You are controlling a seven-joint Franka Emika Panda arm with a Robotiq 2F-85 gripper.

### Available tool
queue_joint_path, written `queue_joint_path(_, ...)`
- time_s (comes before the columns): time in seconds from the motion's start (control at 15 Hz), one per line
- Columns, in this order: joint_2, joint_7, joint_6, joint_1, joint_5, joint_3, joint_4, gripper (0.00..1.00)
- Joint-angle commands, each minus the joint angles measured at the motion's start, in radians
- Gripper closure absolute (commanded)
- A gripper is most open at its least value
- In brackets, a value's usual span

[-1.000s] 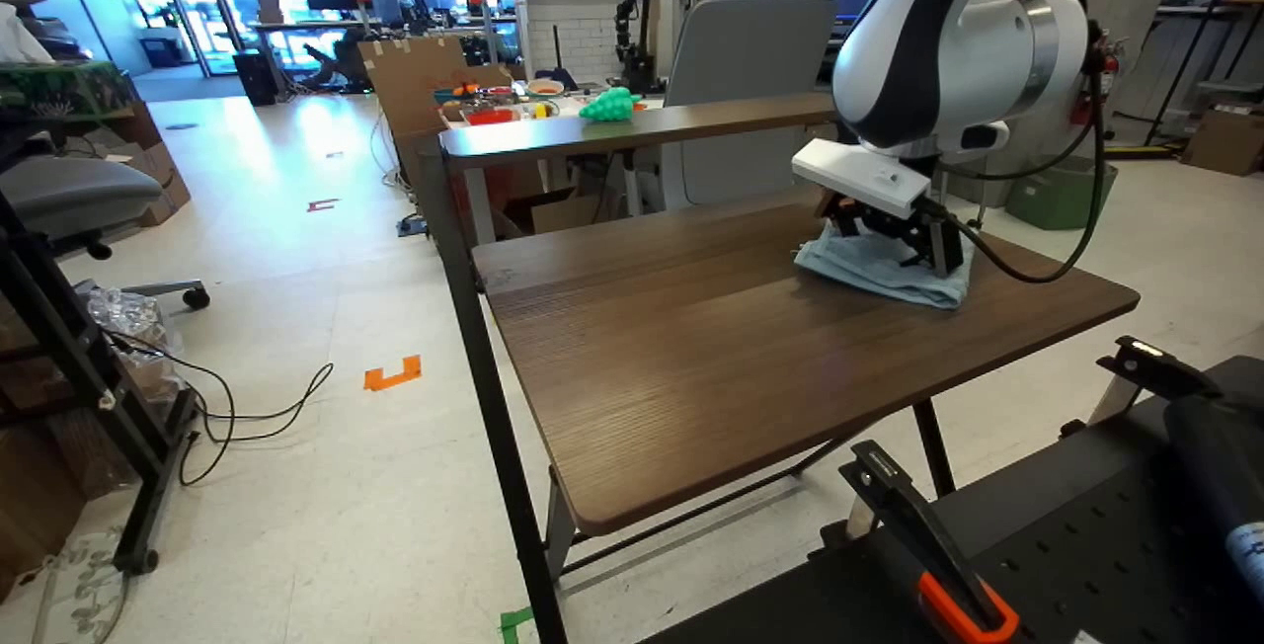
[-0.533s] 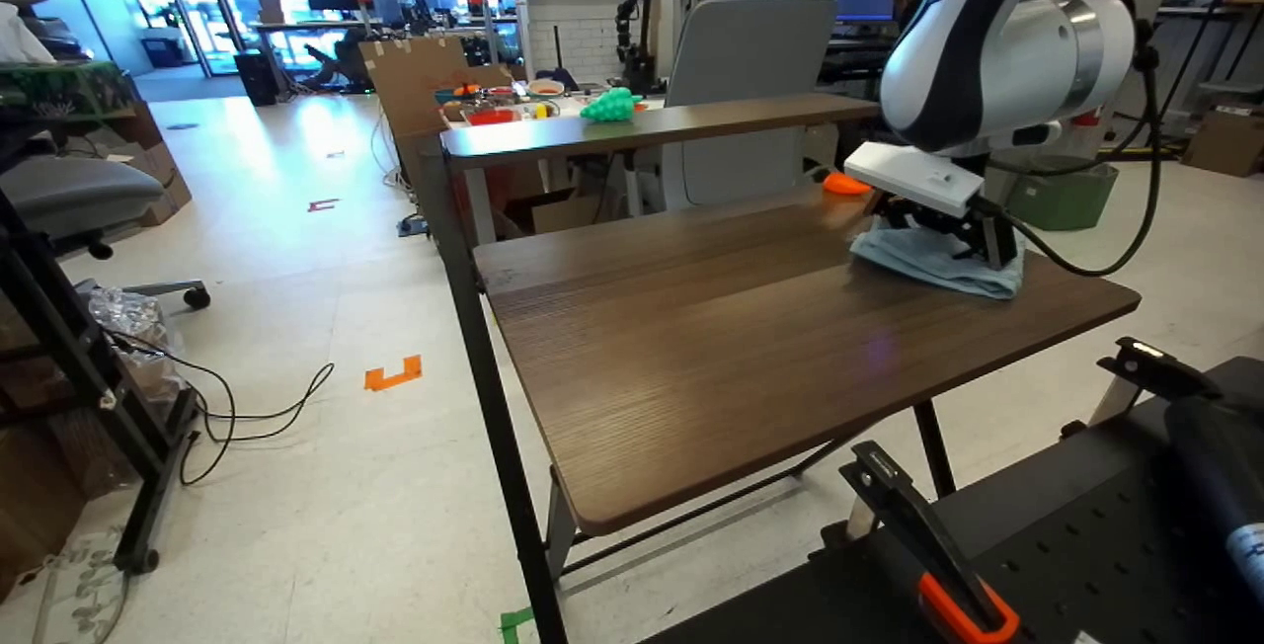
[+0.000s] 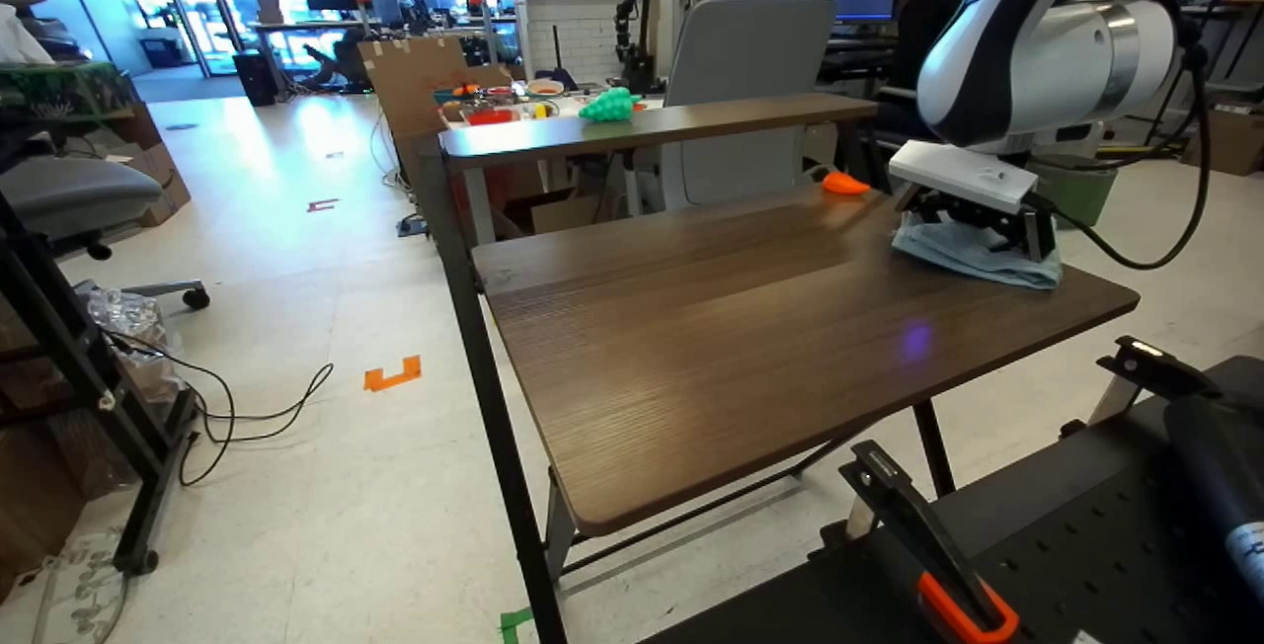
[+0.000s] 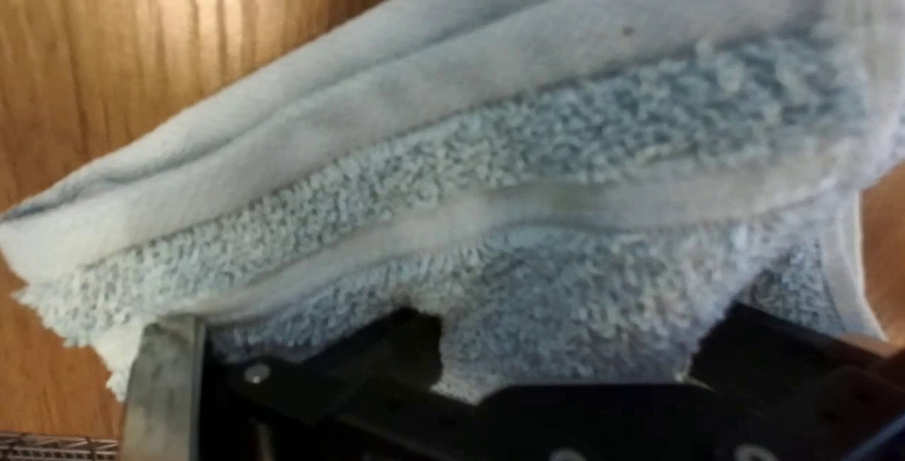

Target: Use towel to wipe the table

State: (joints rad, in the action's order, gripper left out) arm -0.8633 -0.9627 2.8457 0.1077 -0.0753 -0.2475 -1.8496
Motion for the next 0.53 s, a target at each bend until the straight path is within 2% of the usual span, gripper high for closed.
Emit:
queue_joint_path(0.0, -0.003, 0.186, 0.107, 0.017, -0.021, 0.059, -0.151, 0.0)
queue_joint_path(0.33, 0.05, 0.424, 0.206, -0.008, -0.024, 0.053, -0.3, 0.0)
queue_joint_path(0.47, 0.028, 0.421, 0.244, -0.055, -0.072, 0.038, -0.311, 0.0)
